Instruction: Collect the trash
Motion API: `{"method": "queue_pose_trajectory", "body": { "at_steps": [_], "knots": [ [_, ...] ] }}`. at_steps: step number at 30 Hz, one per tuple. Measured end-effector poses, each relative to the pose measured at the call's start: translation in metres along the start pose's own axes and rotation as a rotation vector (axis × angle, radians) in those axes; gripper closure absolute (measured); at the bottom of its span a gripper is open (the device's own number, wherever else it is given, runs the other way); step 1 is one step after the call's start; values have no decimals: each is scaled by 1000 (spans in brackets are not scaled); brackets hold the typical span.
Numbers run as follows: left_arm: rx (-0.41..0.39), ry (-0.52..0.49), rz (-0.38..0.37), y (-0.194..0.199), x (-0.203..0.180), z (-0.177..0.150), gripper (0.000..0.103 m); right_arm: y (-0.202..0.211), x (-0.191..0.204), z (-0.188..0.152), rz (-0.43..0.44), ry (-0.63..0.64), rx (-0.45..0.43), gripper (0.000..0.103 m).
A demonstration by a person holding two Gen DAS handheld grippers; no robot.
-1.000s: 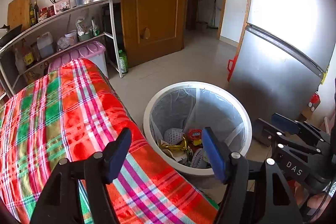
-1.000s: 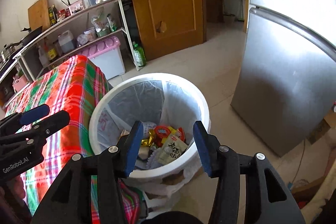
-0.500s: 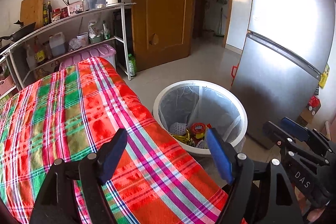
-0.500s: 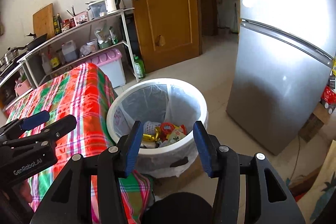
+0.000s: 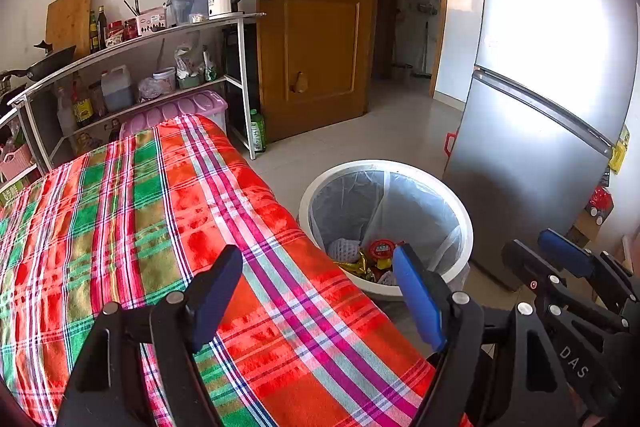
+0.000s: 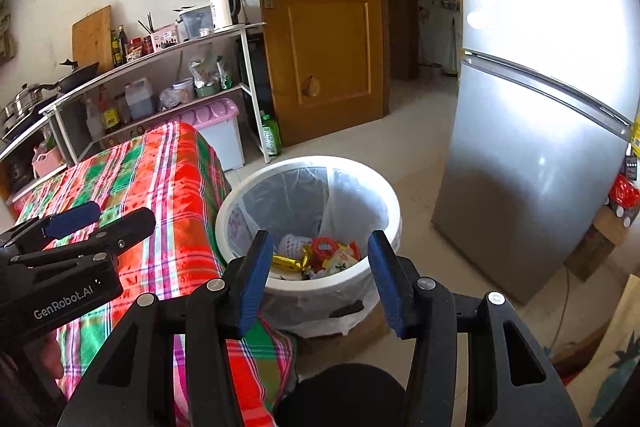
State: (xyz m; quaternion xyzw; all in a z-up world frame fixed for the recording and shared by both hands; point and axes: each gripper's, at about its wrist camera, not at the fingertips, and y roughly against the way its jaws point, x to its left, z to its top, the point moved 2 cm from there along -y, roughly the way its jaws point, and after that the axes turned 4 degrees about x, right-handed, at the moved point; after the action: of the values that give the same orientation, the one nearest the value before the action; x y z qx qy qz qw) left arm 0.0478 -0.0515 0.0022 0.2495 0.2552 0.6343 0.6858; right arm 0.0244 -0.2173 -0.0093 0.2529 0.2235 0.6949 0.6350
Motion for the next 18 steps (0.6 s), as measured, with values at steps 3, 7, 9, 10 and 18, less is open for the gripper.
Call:
{"method": "queue_pose_trajectory", "body": {
  "at_steps": [3, 7, 9, 10, 18],
  "knots": [
    [1, -1, 2, 0, -1, 0, 24, 1, 0, -1, -1, 0, -1, 53],
    [3, -5, 6, 0, -1, -1, 24, 2, 0, -1, -2, 2, -2, 53],
    [5, -6, 8, 0, 0, -1, 24, 1, 0, -1, -4, 3, 1, 53],
    [7, -6, 9, 0, 0, -1, 24, 1, 0, -1, -4, 4, 3, 53],
    [9, -9, 6, 0, 0, 0, 24, 0, 1, 1, -11, 6, 1, 53]
  ]
}}
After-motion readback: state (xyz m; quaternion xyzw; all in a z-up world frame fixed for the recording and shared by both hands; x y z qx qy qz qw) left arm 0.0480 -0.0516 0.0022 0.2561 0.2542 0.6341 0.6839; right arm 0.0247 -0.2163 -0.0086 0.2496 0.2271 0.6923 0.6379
